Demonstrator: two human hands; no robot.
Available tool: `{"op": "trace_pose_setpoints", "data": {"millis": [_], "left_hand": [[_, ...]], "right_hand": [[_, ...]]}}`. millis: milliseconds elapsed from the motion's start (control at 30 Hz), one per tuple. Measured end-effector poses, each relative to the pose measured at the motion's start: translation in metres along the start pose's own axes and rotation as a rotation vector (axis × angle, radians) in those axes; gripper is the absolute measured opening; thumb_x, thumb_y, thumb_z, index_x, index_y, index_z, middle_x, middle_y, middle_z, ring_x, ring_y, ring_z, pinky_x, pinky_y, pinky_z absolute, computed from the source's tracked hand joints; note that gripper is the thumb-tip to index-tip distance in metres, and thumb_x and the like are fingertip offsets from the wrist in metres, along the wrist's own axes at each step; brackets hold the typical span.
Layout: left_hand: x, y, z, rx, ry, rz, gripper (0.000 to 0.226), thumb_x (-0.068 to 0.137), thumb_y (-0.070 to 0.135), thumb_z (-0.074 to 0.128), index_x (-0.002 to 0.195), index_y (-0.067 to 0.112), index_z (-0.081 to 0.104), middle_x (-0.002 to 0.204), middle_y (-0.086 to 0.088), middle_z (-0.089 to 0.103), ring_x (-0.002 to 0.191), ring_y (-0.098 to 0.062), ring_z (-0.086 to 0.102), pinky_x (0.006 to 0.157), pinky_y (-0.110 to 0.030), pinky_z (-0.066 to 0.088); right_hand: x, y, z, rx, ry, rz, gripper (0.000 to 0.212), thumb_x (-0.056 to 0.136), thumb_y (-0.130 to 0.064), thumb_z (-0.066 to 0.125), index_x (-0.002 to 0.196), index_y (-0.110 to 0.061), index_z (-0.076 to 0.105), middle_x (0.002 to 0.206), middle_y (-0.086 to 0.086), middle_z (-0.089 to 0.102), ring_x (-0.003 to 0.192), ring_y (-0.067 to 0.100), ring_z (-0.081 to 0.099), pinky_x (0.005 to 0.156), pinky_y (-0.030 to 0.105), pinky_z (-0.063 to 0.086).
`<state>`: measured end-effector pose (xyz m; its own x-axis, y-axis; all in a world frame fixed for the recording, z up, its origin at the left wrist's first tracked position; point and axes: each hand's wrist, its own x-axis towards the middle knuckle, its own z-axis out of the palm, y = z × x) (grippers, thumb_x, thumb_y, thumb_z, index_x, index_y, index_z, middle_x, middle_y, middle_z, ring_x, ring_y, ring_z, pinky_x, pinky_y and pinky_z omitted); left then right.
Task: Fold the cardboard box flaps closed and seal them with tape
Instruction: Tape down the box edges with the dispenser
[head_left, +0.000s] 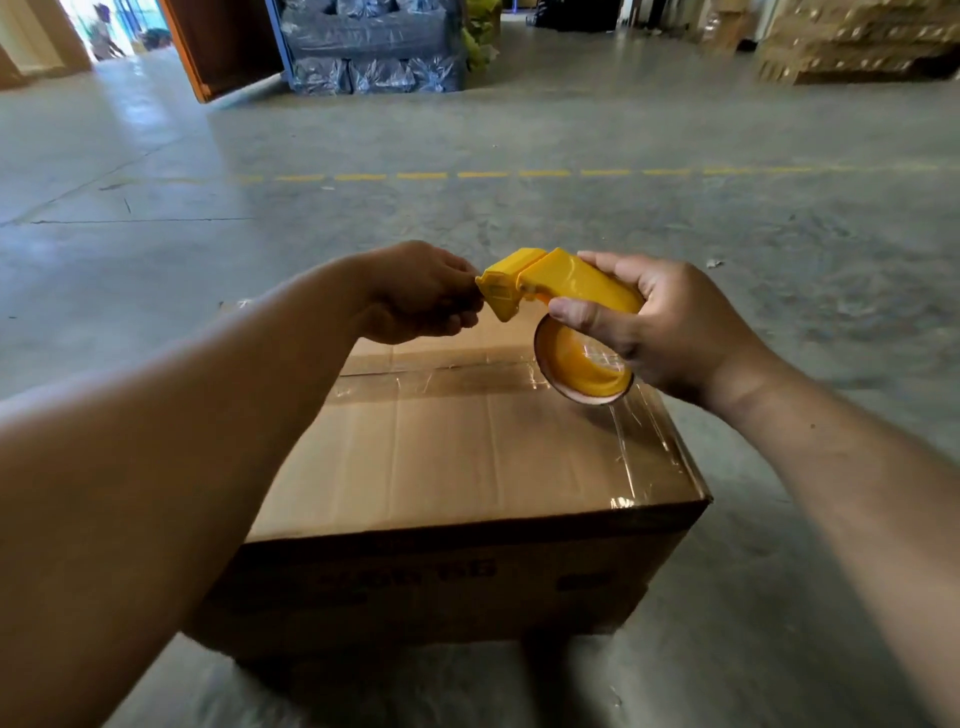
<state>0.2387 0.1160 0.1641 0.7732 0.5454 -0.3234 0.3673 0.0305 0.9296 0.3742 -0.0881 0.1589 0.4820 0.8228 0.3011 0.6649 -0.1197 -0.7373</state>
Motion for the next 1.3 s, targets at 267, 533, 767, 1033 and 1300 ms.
{"op": "trace_pose_setpoints", "data": {"millis": [267, 533, 767, 1033, 1300], "left_hand": [[0.053, 0.031, 0.013, 0.393, -0.175, 0.052, 0.021, 0.100, 0.006, 0.052, 0.086, 0.006, 0.067, 0.069, -0.007, 0.064, 0.059, -0.012, 0.057, 0.054, -0.020, 0.048], [0.084, 0.047, 0.036, 0.521, -0.335, 0.152, 0.016, 0.091, 0.021, 0.068, 0.088, 0.005, 0.070, 0.067, -0.004, 0.061, 0.056, -0.010, 0.056, 0.062, -0.026, 0.045], [0.114, 0.055, 0.027, 0.579, -0.304, 0.194, 0.015, 0.086, 0.023, 0.074, 0.091, 0.009, 0.075, 0.071, -0.005, 0.066, 0.066, -0.014, 0.061, 0.073, -0.032, 0.050], [0.147, 0.062, 0.032, 0.698, -0.232, 0.240, 0.015, 0.085, 0.029, 0.075, 0.087, 0.015, 0.077, 0.071, -0.004, 0.070, 0.060, -0.009, 0.060, 0.064, -0.026, 0.047], [0.165, 0.039, 0.029, 0.663, -0.183, 0.216, 0.014, 0.087, 0.028, 0.074, 0.090, 0.016, 0.077, 0.073, -0.002, 0.068, 0.063, -0.008, 0.061, 0.061, -0.023, 0.046]], "right_hand": [[-0.013, -0.005, 0.001, -0.137, 0.140, 0.161, 0.073, 0.072, -0.064, 0.069, 0.135, -0.029, 0.055, 0.129, -0.009, 0.063, 0.113, 0.007, 0.058, 0.083, 0.018, 0.041], [-0.050, -0.025, 0.002, -0.366, 0.229, 0.273, 0.066, 0.077, -0.067, 0.059, 0.132, -0.030, 0.053, 0.094, 0.004, 0.065, 0.080, 0.023, 0.055, 0.066, 0.030, 0.041], [-0.083, -0.048, 0.004, -0.444, 0.195, 0.471, 0.081, 0.076, -0.069, 0.049, 0.147, -0.032, 0.032, 0.095, -0.002, 0.045, 0.086, 0.021, 0.048, 0.068, 0.029, 0.033], [-0.095, -0.062, 0.000, -0.438, 0.116, 0.570, 0.091, 0.073, -0.077, 0.040, 0.152, -0.037, 0.016, 0.097, -0.011, 0.031, 0.083, 0.009, 0.033, 0.069, 0.024, 0.029], [-0.079, -0.057, -0.003, -0.473, 0.073, 0.531, 0.087, 0.078, -0.075, 0.039, 0.152, -0.034, 0.017, 0.100, -0.010, 0.033, 0.085, 0.010, 0.033, 0.057, 0.020, 0.028]]}}
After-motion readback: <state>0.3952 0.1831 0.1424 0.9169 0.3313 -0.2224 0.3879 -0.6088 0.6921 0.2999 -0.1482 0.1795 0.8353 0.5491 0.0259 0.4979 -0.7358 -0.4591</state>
